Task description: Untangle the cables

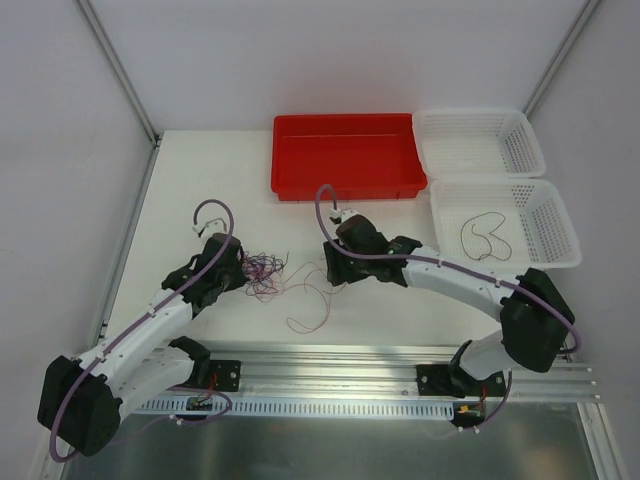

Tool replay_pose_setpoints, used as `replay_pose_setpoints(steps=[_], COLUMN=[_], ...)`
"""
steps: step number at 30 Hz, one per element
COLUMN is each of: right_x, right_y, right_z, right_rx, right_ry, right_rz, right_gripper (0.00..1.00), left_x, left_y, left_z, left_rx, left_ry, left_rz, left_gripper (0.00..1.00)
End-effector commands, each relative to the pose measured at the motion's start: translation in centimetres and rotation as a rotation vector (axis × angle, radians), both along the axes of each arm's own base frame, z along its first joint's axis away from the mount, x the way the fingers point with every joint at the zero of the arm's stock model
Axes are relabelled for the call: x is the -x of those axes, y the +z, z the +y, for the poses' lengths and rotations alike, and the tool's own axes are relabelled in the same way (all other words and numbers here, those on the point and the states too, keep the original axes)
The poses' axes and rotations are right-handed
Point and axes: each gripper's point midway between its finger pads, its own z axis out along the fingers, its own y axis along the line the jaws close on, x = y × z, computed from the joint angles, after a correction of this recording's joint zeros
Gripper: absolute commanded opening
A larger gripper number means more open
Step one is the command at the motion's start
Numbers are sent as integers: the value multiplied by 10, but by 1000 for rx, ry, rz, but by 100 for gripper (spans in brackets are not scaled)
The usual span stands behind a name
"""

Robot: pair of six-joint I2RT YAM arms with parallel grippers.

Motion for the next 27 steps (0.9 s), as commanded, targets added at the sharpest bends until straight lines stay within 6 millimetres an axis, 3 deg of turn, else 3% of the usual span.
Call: replay_pose_setpoints(steps=[1,7,13,27], right_x=[-3,4,2,0], right_y=[-4,-48,-75,-60], right_z=[27,41,29,-10], right_rx=[-93,-59,27,142], right_ry=[-60,-107,-190,-324], right_rz=[23,99,110,-14], right_gripper=[57,50,41,39], left_x=[3,3,3,3], left_y=[-1,-3,-3,-1], left_z=[2,3,4,6], left_rx=[9,4,2,6], left_ry=[-1,7,12,22], left_rz=[0,1,-3,-13], left_gripper=[0,0,0,0])
